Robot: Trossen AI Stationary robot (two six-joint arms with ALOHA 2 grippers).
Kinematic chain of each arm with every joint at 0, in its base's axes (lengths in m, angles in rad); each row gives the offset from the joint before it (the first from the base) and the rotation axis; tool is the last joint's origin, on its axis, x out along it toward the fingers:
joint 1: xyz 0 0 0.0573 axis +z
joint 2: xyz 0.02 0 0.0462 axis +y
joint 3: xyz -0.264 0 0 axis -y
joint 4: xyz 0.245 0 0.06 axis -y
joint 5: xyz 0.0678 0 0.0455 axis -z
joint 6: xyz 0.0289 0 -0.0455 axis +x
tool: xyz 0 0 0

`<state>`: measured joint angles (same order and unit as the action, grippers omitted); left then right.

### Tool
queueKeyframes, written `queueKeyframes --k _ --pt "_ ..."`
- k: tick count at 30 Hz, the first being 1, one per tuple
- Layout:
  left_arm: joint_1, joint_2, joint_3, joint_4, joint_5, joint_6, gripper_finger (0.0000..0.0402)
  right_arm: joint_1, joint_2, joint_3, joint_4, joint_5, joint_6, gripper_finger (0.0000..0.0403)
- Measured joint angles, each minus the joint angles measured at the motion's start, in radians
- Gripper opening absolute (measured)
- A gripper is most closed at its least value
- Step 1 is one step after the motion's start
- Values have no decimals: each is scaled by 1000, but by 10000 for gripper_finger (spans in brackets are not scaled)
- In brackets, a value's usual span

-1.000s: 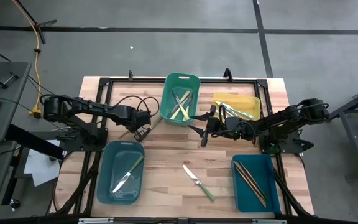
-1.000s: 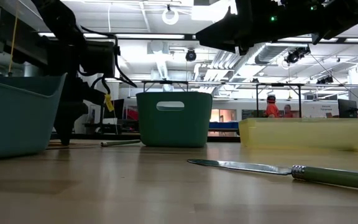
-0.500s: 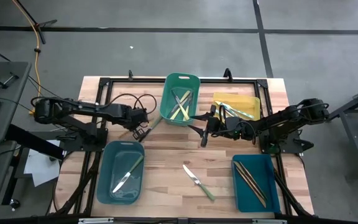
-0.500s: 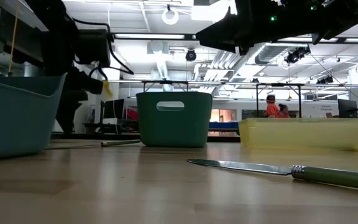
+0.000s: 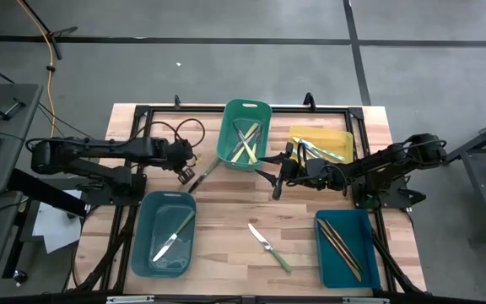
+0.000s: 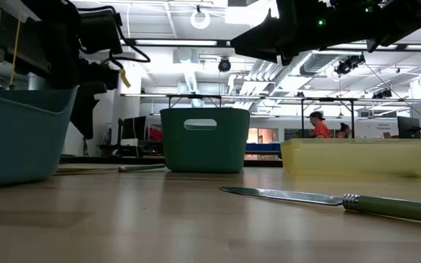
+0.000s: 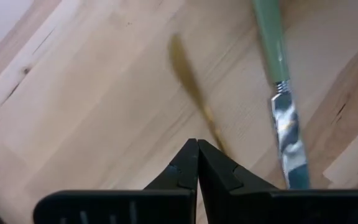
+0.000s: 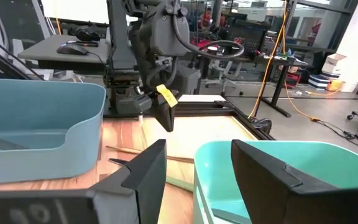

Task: Sort silverware by color (type)
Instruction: Put the gold knife into the right blue bin

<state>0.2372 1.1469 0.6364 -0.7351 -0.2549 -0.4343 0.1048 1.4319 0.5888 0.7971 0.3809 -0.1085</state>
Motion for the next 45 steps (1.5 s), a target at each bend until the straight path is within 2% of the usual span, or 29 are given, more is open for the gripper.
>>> queueKeyframes --k 5,13,16,21,27,36,45 --pt "-2 30 -23 35 2 4 15 0 0 0 0 -1 11 177" --pt "-2 117 -25 61 29 -47 76 0 0 0 -8 -7 23 177" --pt "-3 152 -25 60 27 -1 95 0 0 0 -8 -7 23 177" --pt "-3 191 -25 60 12 175 113 0 0 0 -10 -6 23 177" --pt "-3 179 12 44 0 405 115 0 0 0 -10 -3 22 177" --pt "-3 178 71 -2 11 925 115 0 0 0 -16 -3 22 177" --pt "-28 216 71 -81 38 1136 115 0 0 0 -49 -3 22 177"
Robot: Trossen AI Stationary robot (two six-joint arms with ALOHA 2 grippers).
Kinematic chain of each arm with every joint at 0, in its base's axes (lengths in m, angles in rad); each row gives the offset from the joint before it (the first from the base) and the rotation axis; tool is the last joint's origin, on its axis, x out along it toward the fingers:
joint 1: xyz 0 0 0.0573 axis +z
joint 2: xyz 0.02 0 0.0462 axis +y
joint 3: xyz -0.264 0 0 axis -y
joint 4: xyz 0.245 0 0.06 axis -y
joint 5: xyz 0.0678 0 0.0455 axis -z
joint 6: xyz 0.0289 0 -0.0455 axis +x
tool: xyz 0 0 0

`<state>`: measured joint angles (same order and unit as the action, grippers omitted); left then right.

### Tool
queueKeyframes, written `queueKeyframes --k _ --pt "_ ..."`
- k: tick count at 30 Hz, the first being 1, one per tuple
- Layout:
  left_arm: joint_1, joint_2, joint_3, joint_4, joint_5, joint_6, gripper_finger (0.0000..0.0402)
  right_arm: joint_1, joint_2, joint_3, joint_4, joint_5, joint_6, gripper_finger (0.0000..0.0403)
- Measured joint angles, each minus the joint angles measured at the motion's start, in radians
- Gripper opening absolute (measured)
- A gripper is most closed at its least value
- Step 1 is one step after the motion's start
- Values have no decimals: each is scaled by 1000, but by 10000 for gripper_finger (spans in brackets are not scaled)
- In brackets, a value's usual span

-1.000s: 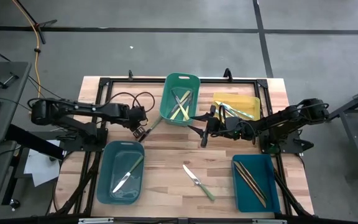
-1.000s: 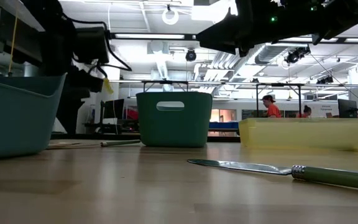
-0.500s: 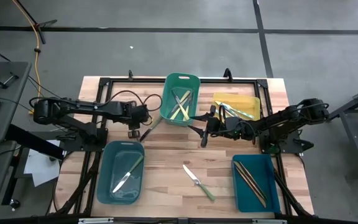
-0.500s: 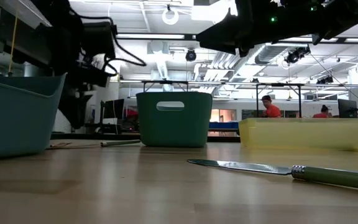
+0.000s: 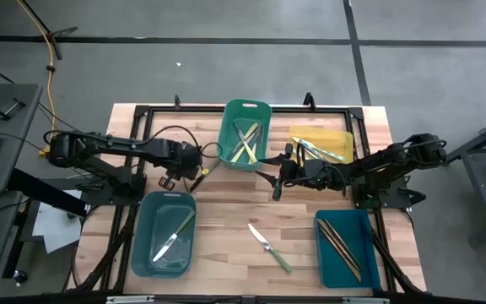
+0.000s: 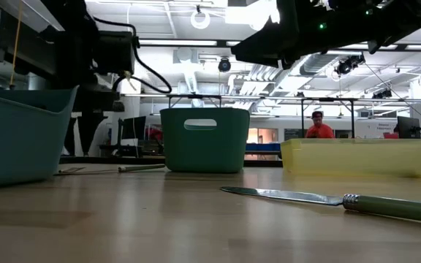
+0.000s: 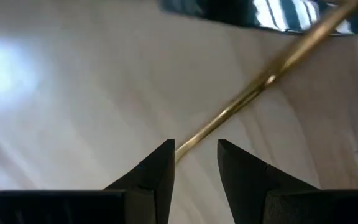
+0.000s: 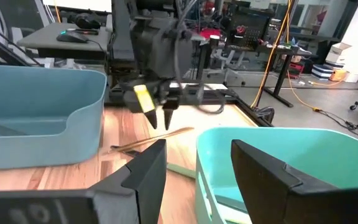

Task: Sort silverware by color (type)
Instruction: Put the gold knife into the right blue bin

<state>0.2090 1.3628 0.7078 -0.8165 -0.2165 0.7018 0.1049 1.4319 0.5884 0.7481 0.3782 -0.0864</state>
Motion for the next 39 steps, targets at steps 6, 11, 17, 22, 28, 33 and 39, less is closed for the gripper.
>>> queueKeyframes --k 6,11,17,22,28,33,39 --pt "-60 81 0 2 -7 123 115 0 0 0 -4 4 -21 177" --pt "-78 155 0 11 -60 173 115 0 0 0 -6 3 -26 177" --pt "-80 210 5 18 -68 161 115 0 0 0 -15 3 -26 177" --pt "-80 214 3 19 -68 161 115 0 0 0 -22 3 -26 177" --pt "-80 215 1 60 -131 200 110 0 0 0 -24 2 -26 177" --pt "-78 222 0 107 -179 220 47 0 0 0 -24 2 -27 177" --pt "-50 230 0 162 -205 219 19 0 0 0 -24 -4 -27 177"
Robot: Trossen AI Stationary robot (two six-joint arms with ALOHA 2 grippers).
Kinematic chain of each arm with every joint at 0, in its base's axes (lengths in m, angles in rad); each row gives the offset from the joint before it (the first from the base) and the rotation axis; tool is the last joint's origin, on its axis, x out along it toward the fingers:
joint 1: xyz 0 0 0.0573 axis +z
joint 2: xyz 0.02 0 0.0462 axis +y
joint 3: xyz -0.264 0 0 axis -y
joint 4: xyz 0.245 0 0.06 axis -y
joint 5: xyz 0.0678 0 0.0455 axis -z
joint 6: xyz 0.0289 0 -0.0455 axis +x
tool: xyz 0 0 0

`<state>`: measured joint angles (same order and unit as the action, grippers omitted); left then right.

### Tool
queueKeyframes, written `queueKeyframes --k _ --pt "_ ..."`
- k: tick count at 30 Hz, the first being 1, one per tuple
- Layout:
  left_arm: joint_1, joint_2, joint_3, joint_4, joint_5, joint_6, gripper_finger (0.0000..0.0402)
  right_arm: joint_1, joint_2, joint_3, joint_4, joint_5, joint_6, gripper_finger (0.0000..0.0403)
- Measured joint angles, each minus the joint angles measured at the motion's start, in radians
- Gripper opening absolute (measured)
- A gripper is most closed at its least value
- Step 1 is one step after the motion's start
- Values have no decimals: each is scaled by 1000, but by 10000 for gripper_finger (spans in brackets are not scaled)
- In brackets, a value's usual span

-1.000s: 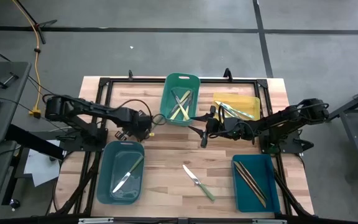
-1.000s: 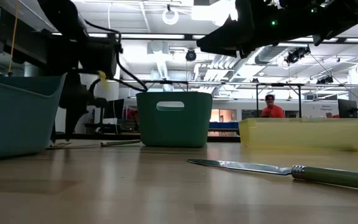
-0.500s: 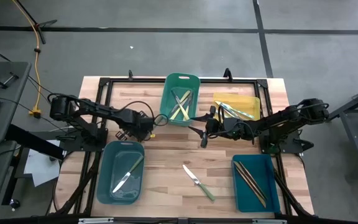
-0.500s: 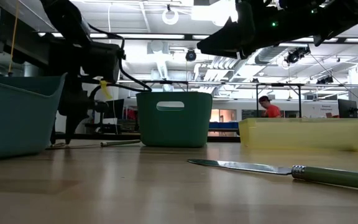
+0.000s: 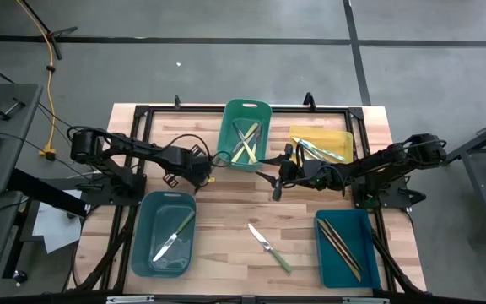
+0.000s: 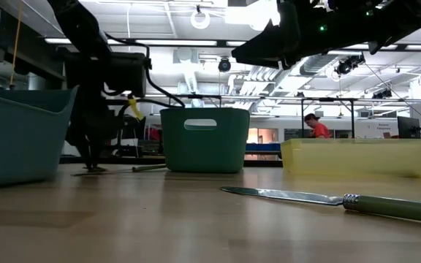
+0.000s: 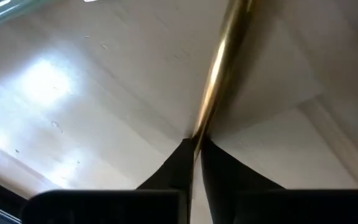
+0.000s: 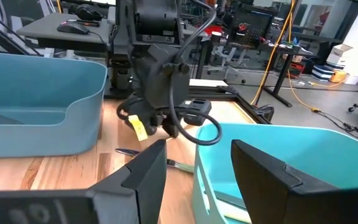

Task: Sort silverware by color (type)
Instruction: Put the gold knife into the right blue bin

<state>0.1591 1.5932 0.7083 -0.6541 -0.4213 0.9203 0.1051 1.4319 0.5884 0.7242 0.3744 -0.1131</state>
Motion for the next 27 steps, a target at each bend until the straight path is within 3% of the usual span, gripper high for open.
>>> queueKeyframes --k 6,14,27 --pt "6 0 -1 37 -1 2 16 0 0 0 -1 0 0 177" --pt "5 1 1 36 -13 -200 3 -1 0 0 -1 3 0 177" --pt "-17 -49 66 -62 45 -315 1 -1 0 0 -2 4 9 177"
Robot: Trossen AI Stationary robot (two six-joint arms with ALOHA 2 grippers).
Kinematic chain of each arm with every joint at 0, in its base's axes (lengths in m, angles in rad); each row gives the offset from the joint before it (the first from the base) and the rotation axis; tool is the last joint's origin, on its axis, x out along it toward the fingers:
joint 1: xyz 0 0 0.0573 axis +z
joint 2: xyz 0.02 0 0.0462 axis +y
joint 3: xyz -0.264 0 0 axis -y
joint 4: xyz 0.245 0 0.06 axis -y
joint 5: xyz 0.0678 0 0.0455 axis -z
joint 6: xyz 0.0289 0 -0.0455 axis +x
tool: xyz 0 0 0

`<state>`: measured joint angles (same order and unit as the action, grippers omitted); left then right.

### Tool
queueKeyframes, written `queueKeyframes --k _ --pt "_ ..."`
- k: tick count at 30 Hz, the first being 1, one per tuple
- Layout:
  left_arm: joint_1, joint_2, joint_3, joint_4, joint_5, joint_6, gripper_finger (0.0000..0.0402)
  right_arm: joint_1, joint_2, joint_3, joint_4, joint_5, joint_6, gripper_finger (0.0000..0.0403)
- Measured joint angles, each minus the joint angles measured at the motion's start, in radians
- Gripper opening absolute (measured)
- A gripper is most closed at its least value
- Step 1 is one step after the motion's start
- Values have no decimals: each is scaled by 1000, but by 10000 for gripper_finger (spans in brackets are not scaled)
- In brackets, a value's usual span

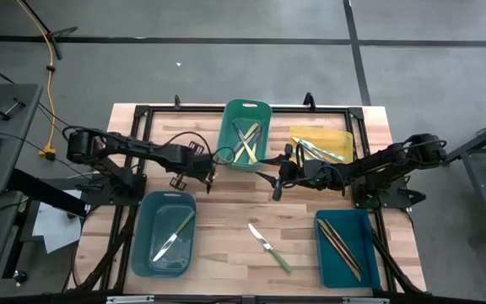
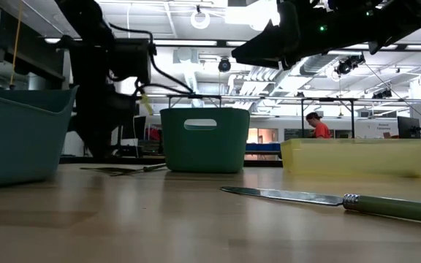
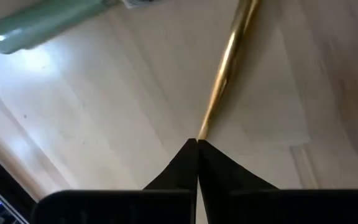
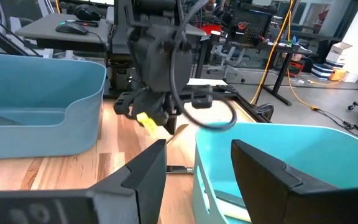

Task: Sort silverware by color (type)
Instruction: Put the gold knife into the right blue bin

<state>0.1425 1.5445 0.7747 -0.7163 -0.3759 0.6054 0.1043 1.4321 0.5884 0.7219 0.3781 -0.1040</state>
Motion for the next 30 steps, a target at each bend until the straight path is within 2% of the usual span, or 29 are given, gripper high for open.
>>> queueKeyframes --k 3,12,18,25,30 --pt "0 -24 16 -1 2 -4 1 0 0 0 0 0 2 177" --pt "-41 -35 61 3 103 -55 12 0 0 0 -1 1 2 177" --pt "-95 -31 70 10 163 -45 61 0 0 0 -1 4 3 177" --pt "-101 -17 70 57 165 -24 131 0 0 0 0 3 36 177" --pt "-91 -12 70 69 209 8 152 0 0 0 -1 3 36 177"
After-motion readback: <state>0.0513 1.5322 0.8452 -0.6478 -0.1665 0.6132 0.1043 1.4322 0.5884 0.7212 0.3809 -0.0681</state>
